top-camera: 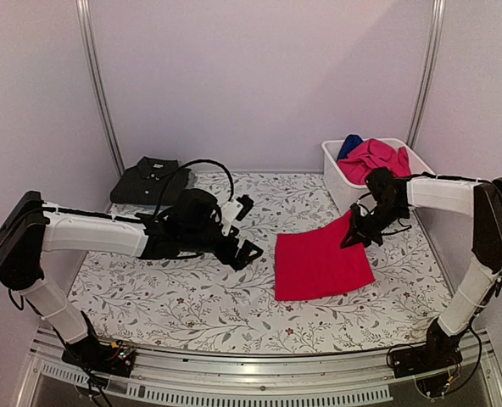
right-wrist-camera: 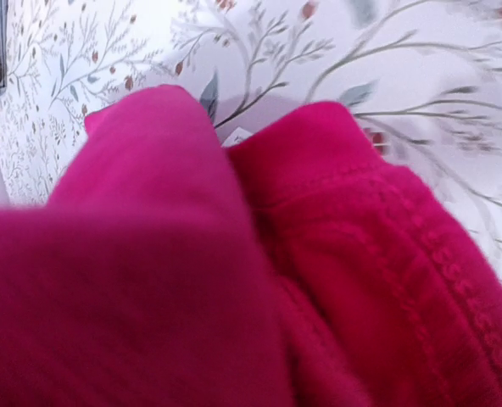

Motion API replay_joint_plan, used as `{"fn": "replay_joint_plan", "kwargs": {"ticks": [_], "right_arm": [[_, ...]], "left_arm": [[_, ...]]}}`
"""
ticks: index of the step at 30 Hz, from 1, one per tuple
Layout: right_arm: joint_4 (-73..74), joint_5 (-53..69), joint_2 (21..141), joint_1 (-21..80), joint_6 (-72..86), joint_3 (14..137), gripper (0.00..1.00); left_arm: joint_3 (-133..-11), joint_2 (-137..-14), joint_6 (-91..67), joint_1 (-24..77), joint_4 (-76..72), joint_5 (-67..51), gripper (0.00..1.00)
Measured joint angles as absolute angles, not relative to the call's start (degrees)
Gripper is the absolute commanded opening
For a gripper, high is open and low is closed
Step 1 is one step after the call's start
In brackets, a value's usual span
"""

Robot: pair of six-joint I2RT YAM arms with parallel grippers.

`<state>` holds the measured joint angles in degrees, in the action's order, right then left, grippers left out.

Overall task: Fold and stack the mixed laundry pile
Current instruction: Turn over the square-folded T-shirt at the center of the board.

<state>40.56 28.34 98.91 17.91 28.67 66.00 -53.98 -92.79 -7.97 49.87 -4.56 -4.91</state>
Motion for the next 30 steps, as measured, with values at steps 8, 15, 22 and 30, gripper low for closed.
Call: {"fn": "replay_joint_plan", "kwargs": {"ticks": [8, 15, 22, 30], "right_arm": [[61.5, 6.9, 85.6, 7.9, 20.6, 72.6, 0.00], [71.2, -9.3, 85.7, 2.1, 18.2, 84.0, 0.00], [75.7, -23.1, 95.5, 1.9, 14.1, 99.8, 0.00], [77.0, -26.8, 110.5, 18.9, 14.2, 100.7, 0.00]], "left_arm": [[-53.8, -92.8, -8.0, 48.8, -4.7, -5.2, 1.00], [-53.8, -92.8, -8.3, 46.1, -4.8, -5.6, 1.00], [-53.8, -92.8, -8.0, 44.0, -4.5, -5.6, 1.00], [-53.3, -92.8, -7.8, 42.6, -3.6, -5.6, 1.00]]}}
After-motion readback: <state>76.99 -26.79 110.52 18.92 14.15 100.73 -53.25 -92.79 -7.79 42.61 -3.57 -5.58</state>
